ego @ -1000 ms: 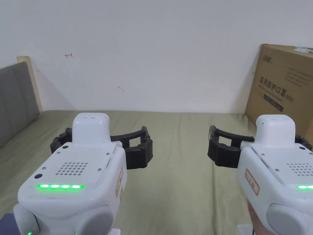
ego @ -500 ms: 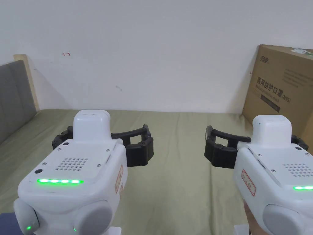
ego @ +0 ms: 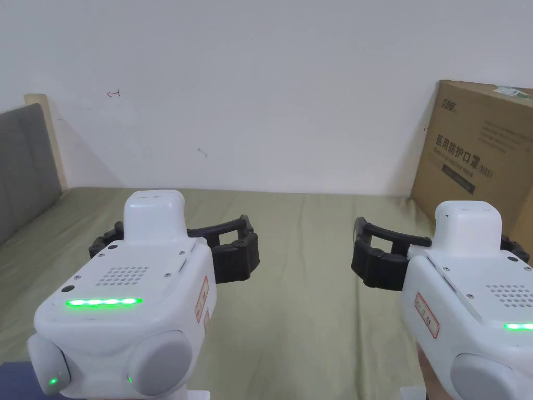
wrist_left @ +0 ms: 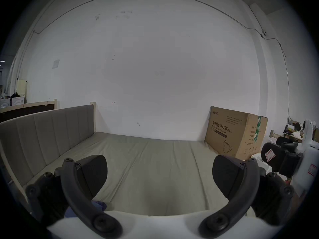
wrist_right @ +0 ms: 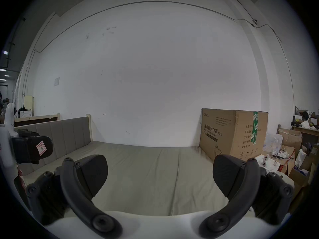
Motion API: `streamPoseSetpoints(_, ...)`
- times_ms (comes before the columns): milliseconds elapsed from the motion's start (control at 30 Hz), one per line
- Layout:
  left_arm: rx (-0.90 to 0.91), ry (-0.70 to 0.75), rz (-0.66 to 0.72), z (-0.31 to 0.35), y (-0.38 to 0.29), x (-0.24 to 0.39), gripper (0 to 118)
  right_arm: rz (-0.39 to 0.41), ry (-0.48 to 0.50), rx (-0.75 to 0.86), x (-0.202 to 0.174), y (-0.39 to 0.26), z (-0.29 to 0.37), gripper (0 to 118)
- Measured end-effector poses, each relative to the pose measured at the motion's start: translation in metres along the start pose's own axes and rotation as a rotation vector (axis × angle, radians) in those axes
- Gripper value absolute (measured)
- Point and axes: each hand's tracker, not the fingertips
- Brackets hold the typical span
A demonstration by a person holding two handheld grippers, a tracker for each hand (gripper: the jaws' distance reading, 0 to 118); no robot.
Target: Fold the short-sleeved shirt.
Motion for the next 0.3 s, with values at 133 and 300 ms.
streamPoseSetpoints(133, -0.006, 0.004, 0.001, 0.0006, 0.0006, 0.0017, 118, 0.000, 0.009, 0.006, -0.0010, -0.0005, 0.0019, 118)
streamPoseSetpoints(300, -0.006, 0.010, -0.006, 0.0008, 0.0002, 0.0038, 118, -0.003, 0.014, -0.006, -0.0014, -0.0034, 0.0016, 118)
